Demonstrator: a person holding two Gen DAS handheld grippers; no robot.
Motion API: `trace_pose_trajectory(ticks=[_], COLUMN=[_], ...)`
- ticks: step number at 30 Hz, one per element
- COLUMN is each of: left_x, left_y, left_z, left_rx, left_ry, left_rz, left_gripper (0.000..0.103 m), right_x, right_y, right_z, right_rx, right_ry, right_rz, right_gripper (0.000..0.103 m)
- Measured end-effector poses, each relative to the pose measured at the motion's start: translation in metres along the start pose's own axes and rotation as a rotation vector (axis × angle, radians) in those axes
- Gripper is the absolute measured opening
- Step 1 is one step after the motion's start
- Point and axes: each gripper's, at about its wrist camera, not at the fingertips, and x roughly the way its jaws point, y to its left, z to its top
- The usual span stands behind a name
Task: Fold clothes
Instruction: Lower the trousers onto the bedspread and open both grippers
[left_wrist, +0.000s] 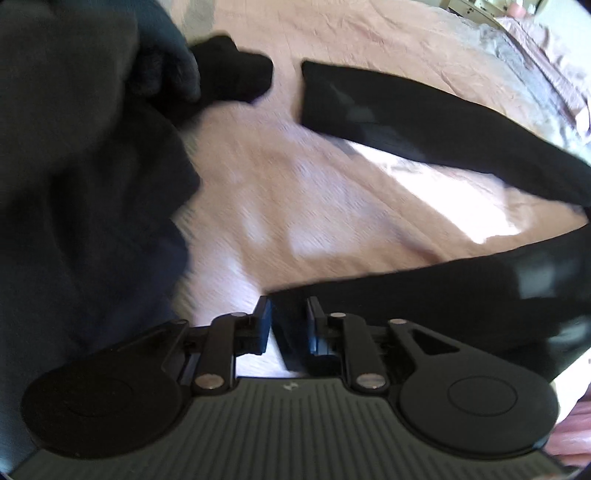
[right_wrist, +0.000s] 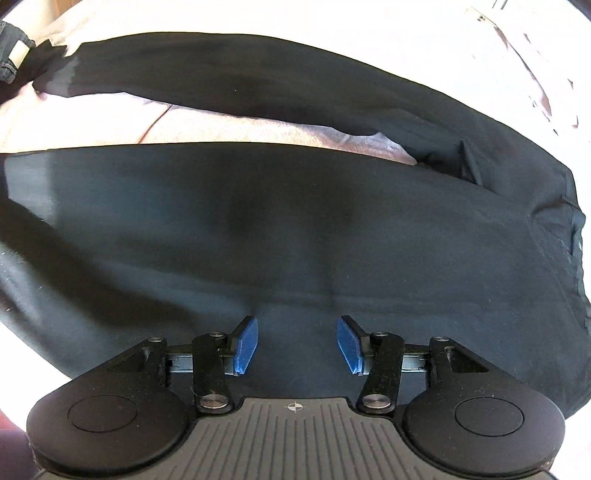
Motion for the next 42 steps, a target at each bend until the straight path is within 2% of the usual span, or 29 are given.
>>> trace_pose_trajectory(ticks=[1,2,6,10,12,14,15,16,17,20,23,27,29,32,34,38,42], left_x=[-0.009,-0.015,-0.025,-0.034,-0.039,-0.021,-0.009,0.000,0.002,-0.020,-0.053,-0.041,-0.034,-0.035,-0.041,-0.049,-0.045], left_y=[0.001,-0.005,-0.052,-0.099,-0.123,-0.138,-0.143,-0.146,-0.147,-0.143,-0.142,-0.143,-0.146,-0.141,-0.137,-0.145,-0.184], left_z=[0.001,-0.006,-0.056,-0.105,-0.129,-0.148,-0.153,-0.155,-0.152,-0.143,-0.161,-0.173,-0.173,-0.171,-0.164,-0.137,-0.114], left_rx=[0.019,0.081,0.459,0.837,1.026,1.149,1.172,1.178,1.159,1.087,1.135,1.151,1.178,1.181,1.142,1.079,1.103], left_ry=[-0.016,-0.023,-0.011,0.001,0.008,0.009,0.009,0.019,0.036,0.051,0.086,0.165,0.197,0.246,0.279,0.280,0.243], left_rz=[0.016,0.021,0.024,0.025,0.026,0.096,0.138,0.171,0.187,0.179,0.138,0.142,0.164,0.193,0.203,0.220,0.209], left_gripper=[0.019,0.024,0.039,0.051,0.052,0.046,0.042,0.030,0.000,0.000,0.000,0.001,0.010,0.014,0.015,0.017,0.023], right_x=[-0.002,-0.008,-0.023,-0.031,-0.032,-0.030,-0.029,-0.029,-0.030,-0.036,-0.046,-0.046,-0.045,-0.049,-0.052,-0.054,-0.048], right_y=[0.000,-0.001,-0.014,-0.023,-0.028,-0.034,-0.037,-0.041,-0.045,-0.056,-0.067,-0.079,-0.084,-0.099,-0.109,-0.147,-0.197], right_z=[-0.003,-0.007,-0.023,-0.048,-0.059,-0.068,-0.071,-0.073,-0.074,-0.077,-0.080,-0.087,-0.091,-0.098,-0.103,-0.116,-0.132], right_rx=[0.007,0.023,0.137,0.335,0.436,0.515,0.546,0.572,0.597,0.619,0.635,0.682,0.720,0.761,0.789,0.900,1.040], right_ry=[0.002,0.002,0.004,0.005,0.005,0.006,0.007,0.005,0.003,-0.004,-0.026,-0.036,-0.035,-0.057,-0.073,-0.116,-0.168], right_rz=[-0.004,-0.008,-0.024,0.004,0.026,0.034,0.037,0.037,0.037,0.020,0.007,0.016,0.020,0.022,0.023,0.002,-0.017], right_gripper=[0.052,0.052,0.052,0.052,0.052,0.052,0.052,0.052,0.052,0.052,0.052,0.053,0.053,0.053,0.053,0.053,0.053])
